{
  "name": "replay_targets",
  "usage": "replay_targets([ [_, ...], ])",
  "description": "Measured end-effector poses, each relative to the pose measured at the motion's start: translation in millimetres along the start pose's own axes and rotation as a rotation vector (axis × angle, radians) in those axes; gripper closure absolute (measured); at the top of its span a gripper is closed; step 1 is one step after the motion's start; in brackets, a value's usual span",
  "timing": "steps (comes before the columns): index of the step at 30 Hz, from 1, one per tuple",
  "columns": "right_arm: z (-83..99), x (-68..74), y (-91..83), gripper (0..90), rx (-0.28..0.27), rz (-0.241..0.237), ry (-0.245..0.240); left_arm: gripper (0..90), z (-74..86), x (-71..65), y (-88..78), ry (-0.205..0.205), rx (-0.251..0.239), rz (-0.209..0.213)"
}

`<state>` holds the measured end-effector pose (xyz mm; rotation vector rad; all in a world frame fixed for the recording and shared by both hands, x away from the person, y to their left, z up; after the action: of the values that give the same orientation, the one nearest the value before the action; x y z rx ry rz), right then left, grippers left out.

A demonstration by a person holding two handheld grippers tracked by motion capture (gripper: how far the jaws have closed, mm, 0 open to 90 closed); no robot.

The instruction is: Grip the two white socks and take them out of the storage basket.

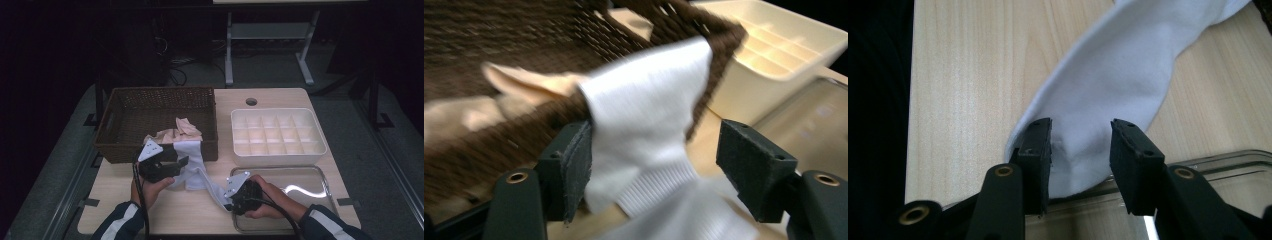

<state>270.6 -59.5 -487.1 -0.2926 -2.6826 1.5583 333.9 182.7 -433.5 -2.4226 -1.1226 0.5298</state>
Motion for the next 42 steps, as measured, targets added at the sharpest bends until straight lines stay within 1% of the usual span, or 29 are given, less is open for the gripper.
replay_targets([
  [1,0.1,0.1,-0.1,60.0,0.001,-0.001,0.004,30.1,-0.1,-0.1,2.0,-0.005,-0.006,0.001],
  [3,0.0,0.7,-0.2,60.2,0.001,0.003,-0.008,32.0,0.4,-2.1,4.6,-0.006,-0.001,-0.028],
  [5,-0.2,2.3,-0.4,60.1,0.002,0.001,-0.011,29.5,0.4,-4.0,4.8,-0.029,0.0,-0.02],
  [7,0.0,1.4,0.0,59.3,-0.001,-0.002,-0.011,28.6,-0.4,-3.5,5.5,-0.025,0.003,-0.012],
  [9,0.4,0.5,0.6,58.4,-0.01,-0.01,-0.008,37.4,-1.7,-0.9,7.0,0.001,0.004,-0.029],
  [11,0.8,0.9,0.6,58.1,-0.015,-0.008,-0.006,51.8,-1.9,1.9,8.4,-0.01,-0.006,-0.025],
  [12,0.9,1.8,0.4,57.9,-0.015,-0.009,-0.005,57.1,-2.2,5.0,8.2,0.0,-0.002,-0.043],
  [13,1.1,2.2,0.5,57.6,-0.02,-0.008,-0.015,66.5,-2.3,6.6,7.5,-0.004,0.0,-0.042],
  [14,1.1,2.3,0.6,57.4,-0.021,-0.008,-0.015,71.1,-2.1,8.2,6.7,-0.015,-0.005,-0.041],
  [15,1.1,2.3,0.8,56.8,-0.022,-0.01,-0.014,81.2,-2.1,9.3,4.0,-0.014,-0.017,-0.038],
  [16,1.0,2.2,0.9,56.1,-0.023,-0.01,-0.012,85.9,-3.2,9.2,0.2,-0.007,-0.036,-0.018],
  [17,1.1,2.3,0.9,56.0,-0.023,-0.014,-0.007,87.4,-5.0,7.4,-3.1,-0.005,-0.047,0.006],
  [20,1.6,1.5,1.0,55.5,-0.025,-0.023,0.005,88.4,-9.8,-1.3,-13.0,0.051,-0.075,0.042],
  [21,1.7,1.1,1.1,55.5,-0.027,-0.024,0.005,88.5,-11.1,-3.3,-15.5,0.074,-0.081,0.041],
  [22,1.6,1.2,1.4,55.6,-0.031,-0.024,0.005,88.6,-13.5,-6.0,-19.3,0.088,-0.104,0.047],
  [23,1.6,1.1,1.4,55.5,-0.031,-0.024,0.005,88.7,-17.3,-9.3,-24.1,0.097,-0.132,0.068],
  [24,1.6,1.3,1.3,55.5,-0.03,-0.023,0.005,88.7,-20.9,-12.4,-28.1,0.115,-0.152,0.073],
  [25,1.6,1.4,1.3,55.5,-0.03,-0.023,0.004,88.7,-24.8,-15.2,-33.4,0.146,-0.181,0.068],
  [26,1.6,1.4,1.3,55.5,-0.031,-0.023,0.003,88.7,-29.1,-18.3,-38.7,0.161,-0.208,0.075],
  [28,1.6,1.2,1.5,55.2,-0.035,-0.029,0.011,88.7,-35.2,-25.7,-48.7,0.204,-0.246,0.104],
  [29,1.6,0.7,1.6,55.1,-0.036,-0.03,0.01,88.7,-36.1,-31.8,-53.5,0.235,-0.258,0.133],
  [30,1.6,0.2,1.6,54.9,-0.038,-0.032,0.01,88.6,-35.4,-35.9,-55.8,0.251,-0.262,0.168],
  [31,2.0,0.3,1.4,54.6,-0.034,-0.033,0.017,88.6,-33.2,-41.1,-57.8,0.277,-0.255,0.19],
  [33,2.1,-1.1,2.0,54.1,-0.038,-0.035,0.017,88.6,-25.2,-50.7,-58.0,0.326,-0.207,0.247],
  [34,2.2,-1.3,2.0,54.1,-0.038,-0.036,0.019,88.6,-19.9,-54.6,-57.2,0.344,-0.179,0.263],
  [35,2.2,-1.6,1.9,54.1,-0.037,-0.033,0.019,88.6,-12.3,-58.6,-55.1,0.36,-0.128,0.306],
  [36,2.4,-1.8,1.4,54.3,-0.032,-0.026,0.025,88.6,-7.2,-60.8,-53.7,0.373,-0.1,0.331],
  [38,2.9,-4.3,1.3,55.2,-0.03,-0.005,0.028,88.6,7.2,-65.6,-48.0,0.414,-0.009,0.368],
  [42,3.6,-9.2,0.9,58.5,-0.028,0.032,0.079,88.5,31.5,-65.7,-32.6,0.443,0.132,0.398],
])
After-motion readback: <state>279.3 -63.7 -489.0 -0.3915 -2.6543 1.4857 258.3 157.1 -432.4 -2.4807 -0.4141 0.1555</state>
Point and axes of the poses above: each handheld gripper's, and its own axes: y roughly forward along the jaws, z roughly out of its underside, x roughly to its left, the point moved 4 cm from there along y, roughly forward along the jaws, and after that the axes turned 5 degrees about x, right-handed, at the moved point
